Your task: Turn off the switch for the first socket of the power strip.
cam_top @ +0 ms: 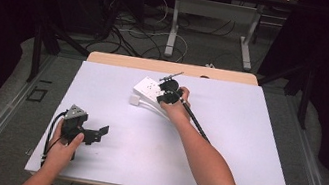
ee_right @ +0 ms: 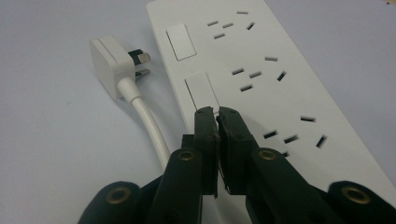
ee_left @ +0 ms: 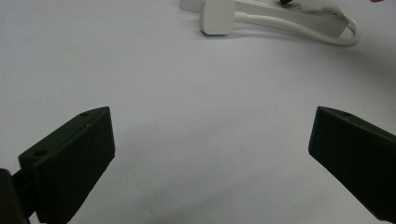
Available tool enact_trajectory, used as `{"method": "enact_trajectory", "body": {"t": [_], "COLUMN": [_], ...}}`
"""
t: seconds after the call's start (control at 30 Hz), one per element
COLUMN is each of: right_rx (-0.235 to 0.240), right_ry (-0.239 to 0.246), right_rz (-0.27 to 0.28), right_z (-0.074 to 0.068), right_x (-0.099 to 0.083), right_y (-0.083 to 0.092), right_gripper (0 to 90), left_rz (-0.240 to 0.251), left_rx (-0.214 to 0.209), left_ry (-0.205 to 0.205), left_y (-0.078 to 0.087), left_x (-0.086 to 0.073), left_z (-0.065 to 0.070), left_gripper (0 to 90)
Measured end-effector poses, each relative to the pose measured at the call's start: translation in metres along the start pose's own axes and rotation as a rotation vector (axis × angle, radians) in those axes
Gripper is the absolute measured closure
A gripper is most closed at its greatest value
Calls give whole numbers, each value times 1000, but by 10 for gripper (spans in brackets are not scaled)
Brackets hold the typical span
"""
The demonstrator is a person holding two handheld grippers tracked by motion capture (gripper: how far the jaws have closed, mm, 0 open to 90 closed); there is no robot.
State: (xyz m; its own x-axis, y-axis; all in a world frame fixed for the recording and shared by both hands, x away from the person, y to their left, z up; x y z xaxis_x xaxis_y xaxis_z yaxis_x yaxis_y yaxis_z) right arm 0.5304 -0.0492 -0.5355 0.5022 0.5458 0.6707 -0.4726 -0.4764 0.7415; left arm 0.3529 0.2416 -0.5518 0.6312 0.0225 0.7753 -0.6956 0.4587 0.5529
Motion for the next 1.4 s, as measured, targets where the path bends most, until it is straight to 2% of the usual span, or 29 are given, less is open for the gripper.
{"method": "enact_trajectory", "body": {"t": [0.07, 0.23, 0.27, 0.3, 0.33, 0.43, 0.6, 0.67, 0.77, 0.83, 0.9, 0.97, 1.0, 1.03, 1.17, 1.2, 1.23, 1.27, 1.3, 1.33, 1.4], "right_rx": [-1, -1, -3, -4, -1, 7, 0, -8, -9, -17, -14, -20, -23, -22, -17, -15, -16, -7, -3, -4, 18], "right_ry": [1, 4, 3, 6, 10, 4, 17, 14, 11, 24, 31, 37, 25, 44, 39, 44, 36, 37, 38, 31, 22], "right_rz": [4, 5, -2, 21, -6, 0, -27, -21, -14, 6, -31, -3, -17, -4, -30, -12, 34, -25, -14, -35, -15], "right_z": [-1, -3, -3, -3, -4, -5, -5, -6, -7, -7, -9, -10, -12, -11, -15, -16, -18, -18, -19, -20, -23], "right_x": [0, 2, 2, 2, 3, 3, 4, 5, 6, 7, 8, 8, 8, 8, 8, 7, 6, 7, 7, 7, 7], "right_y": [0, 4, 5, 4, 6, 8, 11, 13, 15, 16, 20, 20, 21, 21, 24, 23, 21, 25, 25, 27, 28], "right_gripper": [834, 811, 808, 806, 801, 782, 703, 682, 642, 624, 599, 576, 560, 544, 473, 471, 468, 462, 456, 451, 450], "left_rz": [-15, -4, -17, -14, -15, -7, -5, -16, -5, -7, -7, -8, -9, -9, -9, -9, -8, -8, -9, -10, -9], "left_rx": [0, 0, -2, -3, -4, -2, 0, -2, 0, 0, -2, -3, 0, -1, -2, -2, -2, -2, -2, -2, -2], "left_ry": [-4, -4, -7, -11, -13, -10, -11, -15, -14, -12, -13, -16, -16, -15, -14, -14, -14, -14, -14, -16, -16], "left_y": [1, 0, 1, 0, 0, -1, -1, 0, -1, -1, -1, -1, -2, -2, -2, -2, -2, -2, -2, -2, -2], "left_x": [0, 0, 0, 0, 0, 0, 0, 1, 0, 0, 0, 0, 0, 0, 0, 0, 0, 0, 0, 0, 0], "left_z": [0, 1, 1, 1, 1, 2, 1, 1, 1, 2, 2, 2, 2, 2, 3, 3, 3, 3, 3, 3, 3], "left_gripper": [4, 4, 4, 4, 4, 4, 4, 5, 5, 5, 5, 5, 5, 5, 5, 5, 5, 5, 5, 5, 6]}}
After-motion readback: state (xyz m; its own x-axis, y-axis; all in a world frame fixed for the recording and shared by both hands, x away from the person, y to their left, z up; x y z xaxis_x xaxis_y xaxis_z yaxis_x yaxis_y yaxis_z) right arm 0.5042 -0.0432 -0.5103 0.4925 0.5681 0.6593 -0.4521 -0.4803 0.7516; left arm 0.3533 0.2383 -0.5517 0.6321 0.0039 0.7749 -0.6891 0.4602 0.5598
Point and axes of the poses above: each handheld gripper's, and its own axes: y roughly backward along the jaws, x roughly out of its top, z roughly to its right, the point moved 1 cm from there along -y, roughly forward along the jaws, and after that the axes turned 10 degrees about y, right-handed, at the moved point
